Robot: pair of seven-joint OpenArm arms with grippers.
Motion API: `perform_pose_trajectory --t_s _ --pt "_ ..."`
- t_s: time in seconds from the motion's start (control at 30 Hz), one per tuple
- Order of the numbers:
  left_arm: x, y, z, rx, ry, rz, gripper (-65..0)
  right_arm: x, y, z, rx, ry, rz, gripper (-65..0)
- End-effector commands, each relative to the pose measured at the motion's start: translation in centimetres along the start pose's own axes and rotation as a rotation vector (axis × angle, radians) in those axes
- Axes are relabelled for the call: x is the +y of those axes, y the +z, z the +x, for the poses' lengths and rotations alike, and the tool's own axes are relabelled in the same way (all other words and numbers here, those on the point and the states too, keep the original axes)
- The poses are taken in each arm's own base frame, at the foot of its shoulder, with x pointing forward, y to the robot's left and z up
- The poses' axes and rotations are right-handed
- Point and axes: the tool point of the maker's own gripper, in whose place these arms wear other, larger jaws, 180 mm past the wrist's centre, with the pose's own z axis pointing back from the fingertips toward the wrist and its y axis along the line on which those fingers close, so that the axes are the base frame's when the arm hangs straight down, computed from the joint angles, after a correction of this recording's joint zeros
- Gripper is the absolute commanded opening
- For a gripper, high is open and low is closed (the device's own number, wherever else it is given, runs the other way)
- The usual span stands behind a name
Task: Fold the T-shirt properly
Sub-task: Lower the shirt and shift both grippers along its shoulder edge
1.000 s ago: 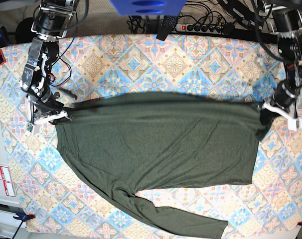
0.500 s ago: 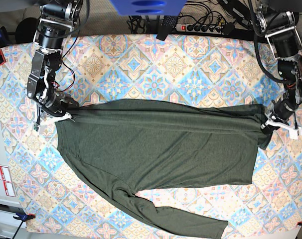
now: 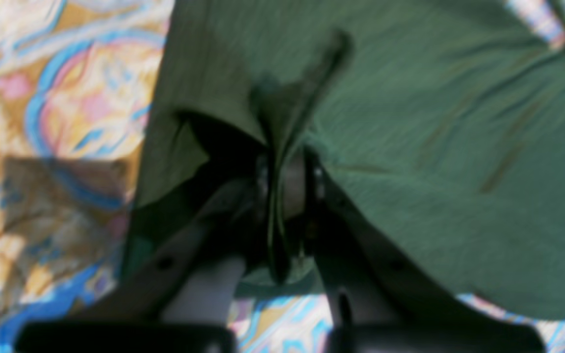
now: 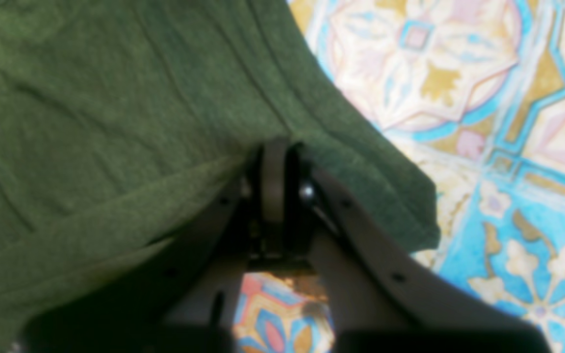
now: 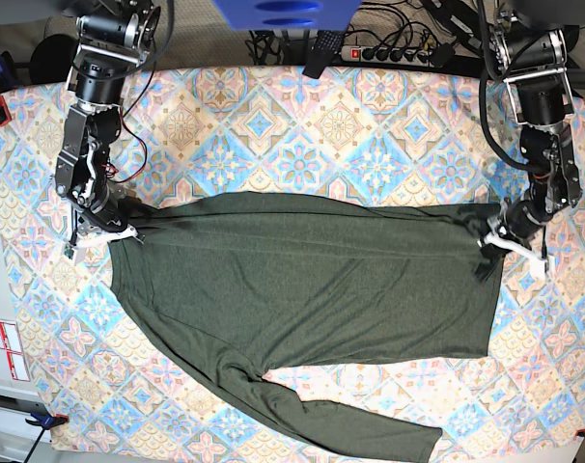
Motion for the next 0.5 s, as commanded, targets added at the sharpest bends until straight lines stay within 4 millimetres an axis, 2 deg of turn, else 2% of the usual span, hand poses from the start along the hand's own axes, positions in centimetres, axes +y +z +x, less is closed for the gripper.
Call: perform_pose_trajectory --t_s 0.0,0.1,0.2,0.47 --pt "0.4 0.6 1.9 -0.039 -0.031 0.007 -56.0 0.3 0.4 2.3 -0.061 0.009 0.011 -57.5" --pt "1.2 0.9 0.7 -0.017 -0.030 0.022 -43.2 0.8 1.1 3.7 -0.102 0.021 0.022 -48.8" --pt "3.1 2.0 0.4 -0.007 -0.036 0.061 -34.7 0.6 1.8 3.6 -0.116 0.028 0.020 -44.0" --pt "7.1 4.5 -1.6 -0.014 0.043 0.138 -32.3 -0.1 2.6 2.9 -0.120 0.040 0.011 -43.7"
